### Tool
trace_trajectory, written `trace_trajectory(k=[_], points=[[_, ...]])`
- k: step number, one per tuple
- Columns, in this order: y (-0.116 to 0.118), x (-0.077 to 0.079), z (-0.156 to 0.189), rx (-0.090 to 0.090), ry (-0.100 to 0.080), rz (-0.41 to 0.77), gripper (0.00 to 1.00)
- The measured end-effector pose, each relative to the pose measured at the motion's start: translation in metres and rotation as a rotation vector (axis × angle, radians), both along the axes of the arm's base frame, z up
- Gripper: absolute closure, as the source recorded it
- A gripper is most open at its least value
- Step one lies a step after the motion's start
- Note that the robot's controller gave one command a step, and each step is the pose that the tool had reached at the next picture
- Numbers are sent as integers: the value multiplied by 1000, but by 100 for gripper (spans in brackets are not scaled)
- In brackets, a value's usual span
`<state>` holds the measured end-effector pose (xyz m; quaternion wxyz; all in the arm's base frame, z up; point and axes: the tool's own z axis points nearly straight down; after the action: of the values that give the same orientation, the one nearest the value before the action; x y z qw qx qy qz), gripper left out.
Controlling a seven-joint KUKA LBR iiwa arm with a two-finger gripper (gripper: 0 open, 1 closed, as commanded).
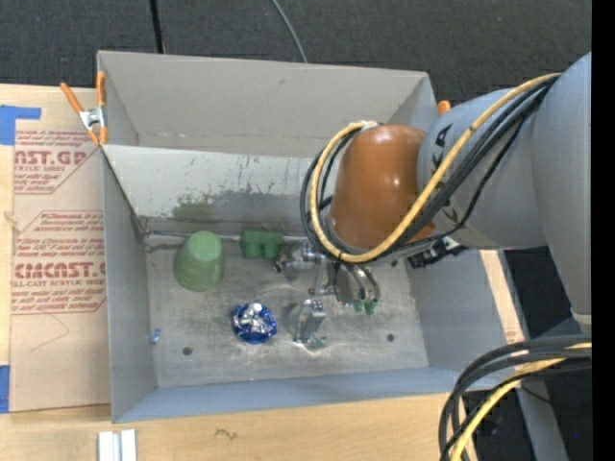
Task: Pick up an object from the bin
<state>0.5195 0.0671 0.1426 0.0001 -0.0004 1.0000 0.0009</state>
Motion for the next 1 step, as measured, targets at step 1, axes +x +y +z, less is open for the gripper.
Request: trace_trajectory(k=[1], points=[[42, -11, -71, -2, -7, 147, 0]])
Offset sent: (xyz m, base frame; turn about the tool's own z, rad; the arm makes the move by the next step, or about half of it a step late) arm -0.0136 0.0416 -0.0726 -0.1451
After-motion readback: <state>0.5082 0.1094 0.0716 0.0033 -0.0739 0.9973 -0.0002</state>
